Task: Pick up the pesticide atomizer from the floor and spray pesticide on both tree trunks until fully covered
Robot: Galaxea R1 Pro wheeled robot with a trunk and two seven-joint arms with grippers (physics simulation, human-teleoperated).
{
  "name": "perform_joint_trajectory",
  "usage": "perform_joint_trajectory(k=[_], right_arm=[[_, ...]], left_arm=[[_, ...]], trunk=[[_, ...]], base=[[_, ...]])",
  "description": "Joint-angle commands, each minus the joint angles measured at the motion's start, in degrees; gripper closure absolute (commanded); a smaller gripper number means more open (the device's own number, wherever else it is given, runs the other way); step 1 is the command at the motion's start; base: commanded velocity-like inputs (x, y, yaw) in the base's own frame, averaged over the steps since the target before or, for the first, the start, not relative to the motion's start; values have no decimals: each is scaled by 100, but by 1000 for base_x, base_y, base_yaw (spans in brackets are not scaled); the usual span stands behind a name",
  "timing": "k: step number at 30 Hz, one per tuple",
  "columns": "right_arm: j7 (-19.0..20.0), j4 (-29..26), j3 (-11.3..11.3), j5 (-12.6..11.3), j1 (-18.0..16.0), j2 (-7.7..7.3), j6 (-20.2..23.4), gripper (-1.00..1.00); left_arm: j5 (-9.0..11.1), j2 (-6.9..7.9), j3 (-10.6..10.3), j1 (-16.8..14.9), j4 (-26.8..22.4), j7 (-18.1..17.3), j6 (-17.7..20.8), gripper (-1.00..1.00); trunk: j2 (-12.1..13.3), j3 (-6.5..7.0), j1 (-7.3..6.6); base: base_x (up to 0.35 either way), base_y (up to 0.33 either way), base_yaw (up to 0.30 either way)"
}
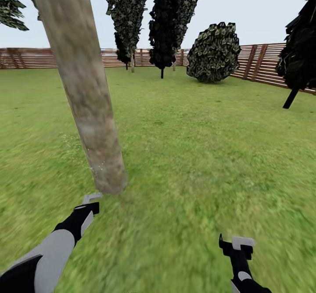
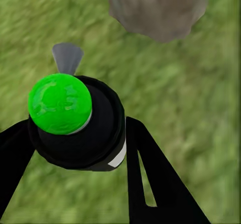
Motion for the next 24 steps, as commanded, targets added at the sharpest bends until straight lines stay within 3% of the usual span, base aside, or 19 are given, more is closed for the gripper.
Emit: perform_joint_trajectory(k=[1, 5, 9, 10, 13, 16, 17, 19, 20, 21, 24], right_arm=[[0, 0, 1, 1, 0, 0, 0, -100], [0, 0, 1, 1, 1, 0, 0, -100], [0, 0, 1, 1, 1, -5, 0, -100], [0, 0, 1, 1, 0, -7, 0, -100], [-1, 0, 1, 1, 1, -8, 0, -100], [0, 0, 1, 1, 2, -9, 0, -100], [0, 0, 1, 1, 1, -9, 0, -100], [0, 0, 1, 1, 1, -9, 0, -100], [-1, 0, 1, 1, 1, -9, 0, -100], [-1, 0, 1, 1, 0, -9, 0, -100], [0, 0, 1, 1, 0, -9, 0, -100]], left_arm=[[-4, -37, -18, -178, -86, -4, 106, 100], [-2, -72, -29, -662, -132, -29, 518, 100], [-2, -97, -35, -974, -135, -58, 599, 100], [-6, -46, -39, -1024, -135, -62, 643, 100], [-8, 345, -35, -1091, -143, -71, 752, 100], [-11, 531, -43, -1113, -141, -101, 762, 100], [-19, 512, -86, -1115, -138, -223, 764, 100], [-47, 479, -365, -1117, -136, -562, 776, 100], [-52, 426, -565, -1117, -137, -727, 785, 100], [-61, 276, -732, -1118, -140, -846, 798, 100], [-70, 99, -845, -1132, -194, -929, 969, 100]], trunk=[[0, -1, 0], [0, -1, 0], [0, -1, 0], [0, -1, 0], [0, -1, 0], [0, -1, 0], [0, -1, 0], [0, -1, 0], [0, -1, 0], [0, -1, 0], [0, -1, 0]], base=[[0, 0, 227], [0, 0, 64], [0, 0, 4], [0, 0, 0], [0, 0, 0], [0, 0, 0], [0, 0, 0], [0, 0, 0], [0, 0, 0], [0, 0, 0], [0, 0, 0]])
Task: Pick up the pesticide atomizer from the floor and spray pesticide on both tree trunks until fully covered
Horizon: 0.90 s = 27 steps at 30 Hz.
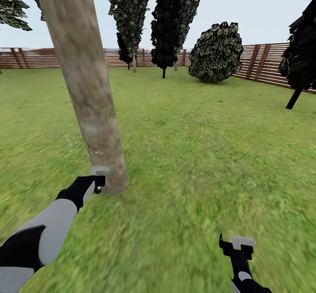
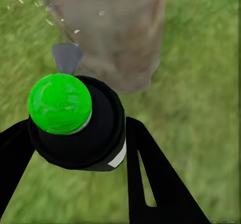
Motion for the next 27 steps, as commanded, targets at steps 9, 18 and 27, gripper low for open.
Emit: perform_joint_trajectory(k=[9, 18, 27], right_arm=[[0, 0, 0, 0, 0, 0, 3, -100], [0, 0, 0, 1, 0, 0, 8, -100], [0, 0, 0, 0, 0, 0, 7, -100]], left_arm=[[-7, 461, -39, -40, -723, -165, 739, 100], [9, 329, -505, -358, -1793, -942, 1814, 100], [1, 923, -521, -357, -1871, -1394, 1873, 100]], trunk=[[0, 0, 0], [0, 0, 0], [0, 0, 0]], base=[[0, 0, 0], [0, 0, 0], [24, 0, 0]])
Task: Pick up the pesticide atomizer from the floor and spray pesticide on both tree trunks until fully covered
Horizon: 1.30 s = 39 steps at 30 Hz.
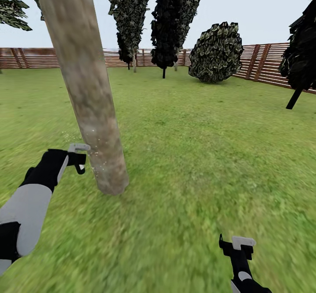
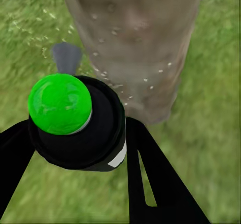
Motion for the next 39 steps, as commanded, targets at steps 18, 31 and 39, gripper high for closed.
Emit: perform_joint_trajectory(k=[18, 31, 39], right_arm=[[0, 0, 0, 1, 1, 0, -1, -100], [0, 0, 0, 9, 6, 0, -1, -100], [0, 6, 0, 9, 10, 2, -3, -100]], left_arm=[[-24, 79, -11, 438, 72, 39, -115, 100], [-32, -89, -6, 1193, 200, 97, -572, 100], [25, -63, 176, 1220, 304, 700, -607, 100]], trunk=[[0, 0, 0], [0, 0, 0], [0, 0, 0]], base=[[119, 0, 0], [0, 0, 0], [0, 0, 0]])
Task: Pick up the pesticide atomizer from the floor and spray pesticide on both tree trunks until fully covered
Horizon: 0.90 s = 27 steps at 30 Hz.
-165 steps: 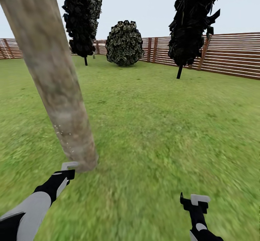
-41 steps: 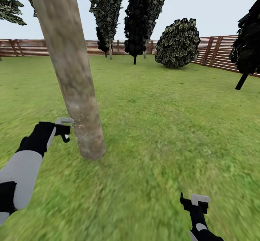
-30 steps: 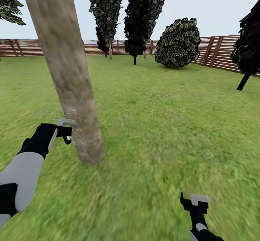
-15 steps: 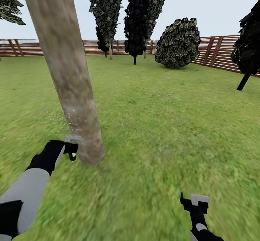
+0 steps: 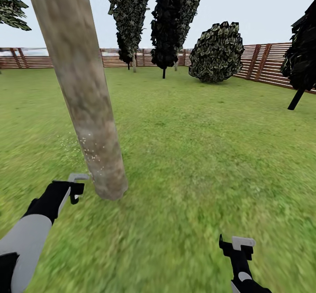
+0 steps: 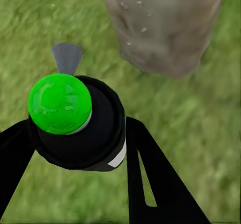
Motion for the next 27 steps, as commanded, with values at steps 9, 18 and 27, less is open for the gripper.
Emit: perform_joint_trajectory(k=[9, 18, 27], right_arm=[[0, -6, 0, 0, 16, -1, 0, -100], [9, -6, 0, 0, 16, 6, -1, -100], [9, -6, 0, 0, 16, 6, -2, -100]], left_arm=[[286, -5, 34, 2, 878, -35, -801, 100], [294, -39, 44, 116, 1043, -10, -1126, 100], [735, -9, 40, 182, 1051, 34, -1152, 100]], trunk=[[0, 0, 0], [0, 0, 0], [0, 0, 0]], base=[[140, -99, 0], [64, -256, 0], [61, -276, 137]])
